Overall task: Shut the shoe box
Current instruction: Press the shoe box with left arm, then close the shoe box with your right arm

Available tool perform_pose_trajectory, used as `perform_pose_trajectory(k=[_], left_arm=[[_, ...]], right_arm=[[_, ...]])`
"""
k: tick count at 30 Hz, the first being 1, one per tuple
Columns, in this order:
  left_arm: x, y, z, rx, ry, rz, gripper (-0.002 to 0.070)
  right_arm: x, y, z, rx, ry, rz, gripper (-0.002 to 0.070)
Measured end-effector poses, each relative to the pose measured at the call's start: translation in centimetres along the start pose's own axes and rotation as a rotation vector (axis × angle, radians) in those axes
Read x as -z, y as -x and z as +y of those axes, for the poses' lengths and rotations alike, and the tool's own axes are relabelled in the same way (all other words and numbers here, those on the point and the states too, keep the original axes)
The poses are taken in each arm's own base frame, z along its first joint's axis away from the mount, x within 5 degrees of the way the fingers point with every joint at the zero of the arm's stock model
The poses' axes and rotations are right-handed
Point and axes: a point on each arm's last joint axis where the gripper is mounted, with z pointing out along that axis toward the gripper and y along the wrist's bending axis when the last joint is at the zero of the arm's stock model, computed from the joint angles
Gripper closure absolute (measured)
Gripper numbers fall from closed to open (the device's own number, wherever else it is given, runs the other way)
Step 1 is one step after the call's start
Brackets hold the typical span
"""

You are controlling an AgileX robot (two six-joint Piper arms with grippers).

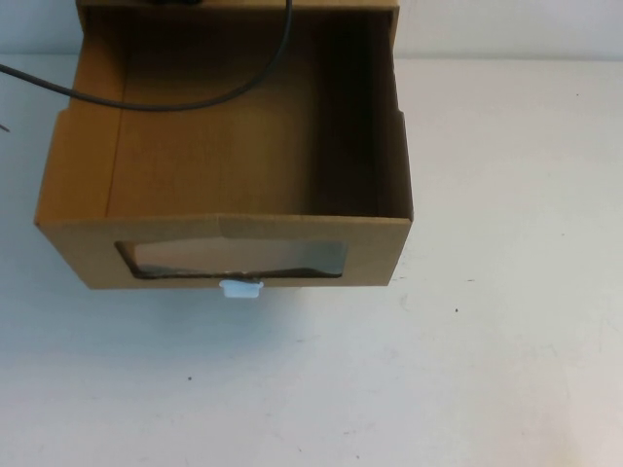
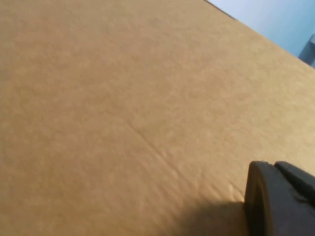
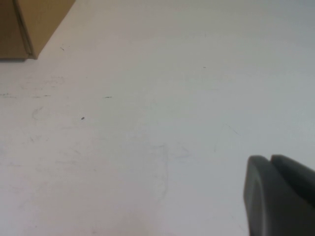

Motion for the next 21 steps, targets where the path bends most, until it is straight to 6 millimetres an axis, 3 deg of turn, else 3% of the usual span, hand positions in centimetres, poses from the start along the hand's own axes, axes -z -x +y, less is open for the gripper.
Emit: perform_pose_trajectory(k=[12,21], left_arm=[[-0.2,0.3,0.6,-0.031,0.069,-0.035,0.0680],[-0.2,0.3,0.6,-0.030,0.068,-0.034,0.0680]], right_arm=[[0.0,0.1,0.1,-0.020,0.006,-0.008,0.0689],[0.2,2.0,0.2,-0.349,0.062,-0.212,0.0689]])
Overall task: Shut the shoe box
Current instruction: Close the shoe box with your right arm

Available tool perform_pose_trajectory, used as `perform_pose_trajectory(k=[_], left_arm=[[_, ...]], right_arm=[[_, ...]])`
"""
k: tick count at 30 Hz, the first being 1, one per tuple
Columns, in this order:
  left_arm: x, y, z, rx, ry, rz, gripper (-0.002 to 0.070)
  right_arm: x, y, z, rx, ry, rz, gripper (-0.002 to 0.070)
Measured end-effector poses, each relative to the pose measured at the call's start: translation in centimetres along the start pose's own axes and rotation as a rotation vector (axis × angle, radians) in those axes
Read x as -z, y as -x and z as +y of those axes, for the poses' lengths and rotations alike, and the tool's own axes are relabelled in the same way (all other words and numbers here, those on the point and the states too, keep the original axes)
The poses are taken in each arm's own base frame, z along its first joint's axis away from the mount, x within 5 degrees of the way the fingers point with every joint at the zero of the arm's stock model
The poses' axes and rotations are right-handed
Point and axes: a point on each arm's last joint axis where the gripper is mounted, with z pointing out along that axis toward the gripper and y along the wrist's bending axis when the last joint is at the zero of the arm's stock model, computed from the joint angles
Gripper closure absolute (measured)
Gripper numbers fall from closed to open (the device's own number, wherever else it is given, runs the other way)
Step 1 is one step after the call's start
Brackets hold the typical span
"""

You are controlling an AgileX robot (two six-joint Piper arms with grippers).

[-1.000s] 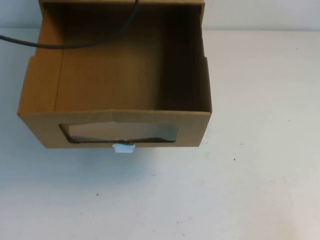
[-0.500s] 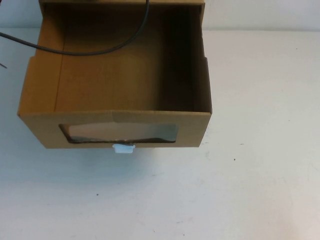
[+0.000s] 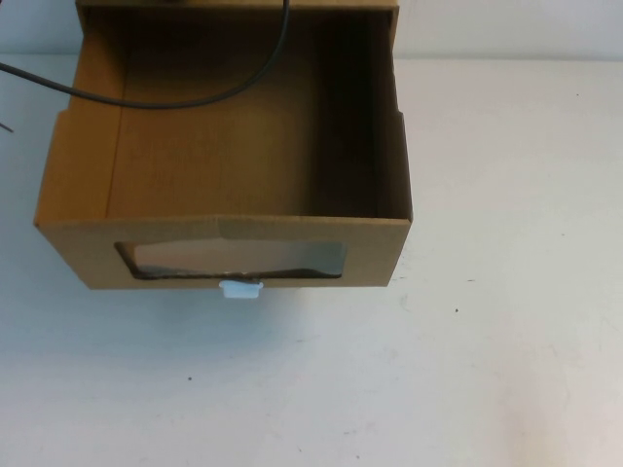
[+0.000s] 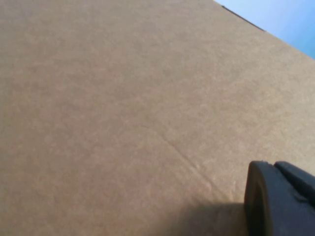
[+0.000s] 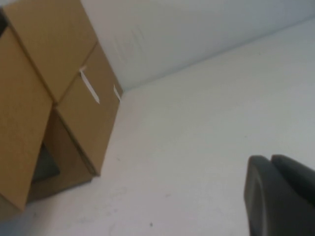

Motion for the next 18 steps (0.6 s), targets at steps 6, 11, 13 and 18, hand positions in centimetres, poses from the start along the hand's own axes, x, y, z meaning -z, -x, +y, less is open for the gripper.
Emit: perform_pose_trajectory(k=[6,11,13,18], left_arm=[[0.0,0.0,0.0,0.001,0.000,0.000,0.0680],[0.0,0.0,0.0,0.001,-0.001,0.001,0.0680],[0.0,0.0,0.0,0.001,-0.001,0.001,0.0680],[0.2,0.1,-0.2,0.045,-0.024,0.013,0.0680]], right_arm=[[0.0,0.8,0.0,-0.100,-0.001,-0.087,0.0689],[0.0,0.9,0.0,-0.220,0.009,-0.099,0.0689],[0.1,1.0,0.0,-0.233,0.008,-0.106,0.0689],[0.1,1.3,0.2,-0.317,0.024,-0.108,0.0688]])
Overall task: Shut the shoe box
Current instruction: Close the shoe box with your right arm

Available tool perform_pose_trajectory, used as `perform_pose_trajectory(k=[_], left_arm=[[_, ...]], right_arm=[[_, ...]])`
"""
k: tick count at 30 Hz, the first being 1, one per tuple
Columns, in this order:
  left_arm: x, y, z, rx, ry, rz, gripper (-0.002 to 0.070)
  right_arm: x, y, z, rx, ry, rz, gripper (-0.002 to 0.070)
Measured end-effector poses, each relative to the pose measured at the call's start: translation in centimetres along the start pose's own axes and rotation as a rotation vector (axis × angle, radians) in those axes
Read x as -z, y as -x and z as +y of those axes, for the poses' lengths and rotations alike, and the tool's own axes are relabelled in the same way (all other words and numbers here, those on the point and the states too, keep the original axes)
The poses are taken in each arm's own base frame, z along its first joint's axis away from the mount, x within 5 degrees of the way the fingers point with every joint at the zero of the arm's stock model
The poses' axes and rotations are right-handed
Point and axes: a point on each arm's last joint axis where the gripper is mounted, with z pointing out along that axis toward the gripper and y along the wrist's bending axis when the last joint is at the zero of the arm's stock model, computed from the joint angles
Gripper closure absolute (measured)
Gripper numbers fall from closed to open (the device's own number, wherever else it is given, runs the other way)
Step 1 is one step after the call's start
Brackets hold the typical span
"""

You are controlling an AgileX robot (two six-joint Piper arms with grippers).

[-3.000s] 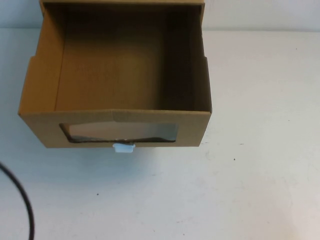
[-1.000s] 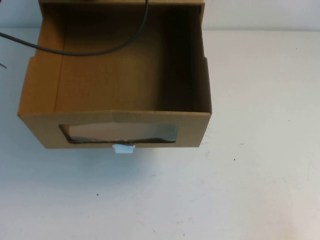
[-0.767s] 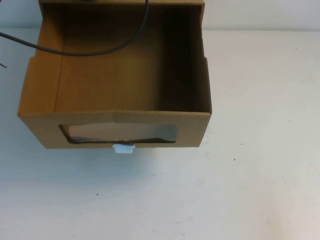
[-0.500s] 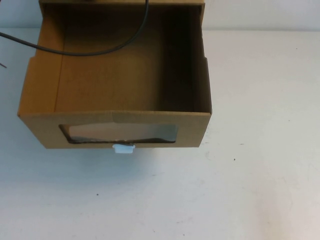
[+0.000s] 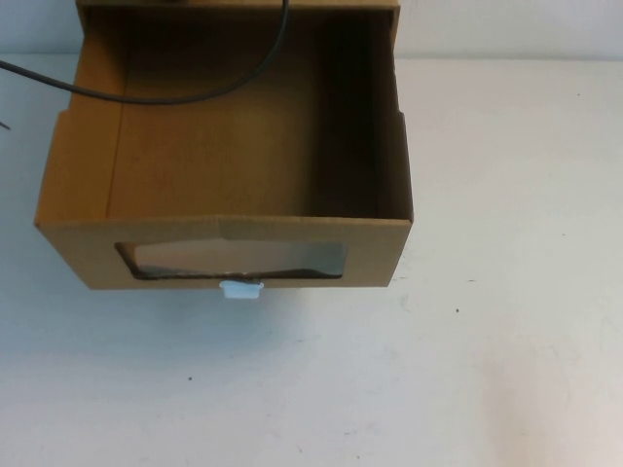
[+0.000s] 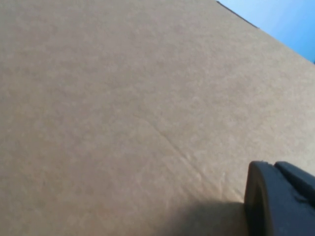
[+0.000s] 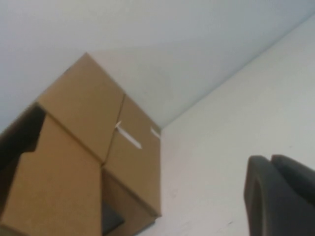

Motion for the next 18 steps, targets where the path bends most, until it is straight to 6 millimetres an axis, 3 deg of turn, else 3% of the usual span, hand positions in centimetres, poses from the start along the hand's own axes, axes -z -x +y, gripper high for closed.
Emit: perform_pose_trajectory(k=[4,8,13,18], left_arm=[[0.6,0.5,0.0,0.007,-0.004,0.030,0.0680],[1.3,1.0,0.1,0.016,-0.015,0.067,0.0680],[2.3,1.9,0.7,0.019,0.007,0.064,0.0680],[2.3,1.8,0.9,0.014,0.017,0.075,0.0680]], right_arm=[[0.1,1.9,2.9,0.016,0.072,0.099,0.0687],[-0.8,4.0,6.1,0.117,0.088,0.342,0.0687],[-3.4,5.7,8.4,0.284,0.079,0.673,0.0687],[-7.2,7.2,10.0,0.355,0.103,0.843,0.0687]])
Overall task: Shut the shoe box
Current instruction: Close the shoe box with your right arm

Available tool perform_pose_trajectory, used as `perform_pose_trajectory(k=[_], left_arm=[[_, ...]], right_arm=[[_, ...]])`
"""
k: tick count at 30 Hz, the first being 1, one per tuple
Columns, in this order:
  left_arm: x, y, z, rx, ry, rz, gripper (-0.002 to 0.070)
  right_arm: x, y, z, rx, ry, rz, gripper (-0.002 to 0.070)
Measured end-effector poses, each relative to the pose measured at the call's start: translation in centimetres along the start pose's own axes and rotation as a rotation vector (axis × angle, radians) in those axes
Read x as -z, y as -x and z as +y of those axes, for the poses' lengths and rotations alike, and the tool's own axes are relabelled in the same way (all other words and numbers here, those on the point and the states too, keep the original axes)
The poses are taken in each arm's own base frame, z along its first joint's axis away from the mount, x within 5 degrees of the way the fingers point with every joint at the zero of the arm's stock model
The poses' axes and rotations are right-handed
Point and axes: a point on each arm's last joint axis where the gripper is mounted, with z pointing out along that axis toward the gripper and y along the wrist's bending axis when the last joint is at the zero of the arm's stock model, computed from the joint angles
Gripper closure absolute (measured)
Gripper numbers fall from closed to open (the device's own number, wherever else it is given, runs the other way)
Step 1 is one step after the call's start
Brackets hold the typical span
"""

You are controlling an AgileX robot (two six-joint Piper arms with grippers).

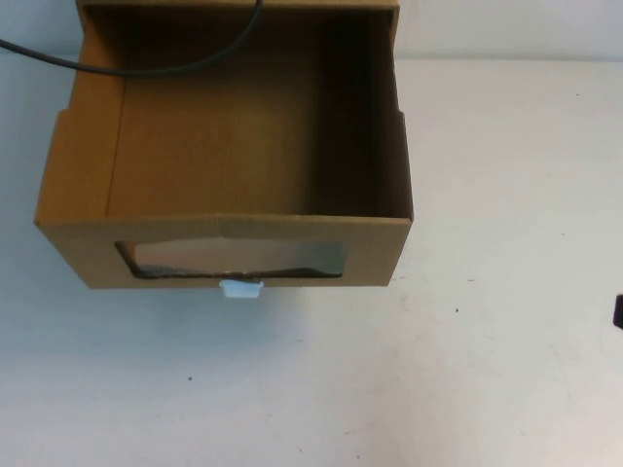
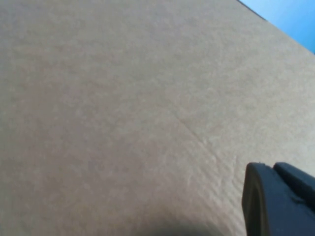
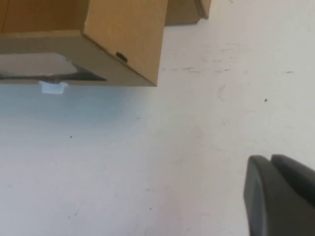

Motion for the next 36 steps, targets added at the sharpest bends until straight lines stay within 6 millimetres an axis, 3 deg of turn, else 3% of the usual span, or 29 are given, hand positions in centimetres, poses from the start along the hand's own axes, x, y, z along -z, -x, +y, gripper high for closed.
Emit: perform_pose_trajectory(k=[7,11,18,21,29,36], left_arm=[[-0.9,-0.7,0.5,0.020,-0.005,0.029,0.0680],[-0.9,-0.7,0.7,0.037,-0.007,0.032,0.0680],[-0.7,-0.9,1.4,0.083,-0.016,0.031,0.0680],[-0.4,-0.9,1.9,0.091,-0.006,0.028,0.0680],[0.0,-0.9,2.4,0.101,0.004,0.024,0.0680],[0.0,-0.9,2.4,0.103,0.002,0.022,0.0680]], right_arm=[[-3.1,5.7,1.5,0.115,0.063,0.117,0.0687],[-6.3,7.3,4.8,0.233,0.121,0.208,0.0687],[-9.0,7.5,12.9,0.439,0.238,0.084,0.0687],[-10.4,7.2,15.2,0.474,0.288,0.008,0.0687],[-14.9,6.0,17.5,0.484,0.314,0.033,0.0687],[-16.2,6.8,18.5,0.502,0.304,0.063,0.0687]])
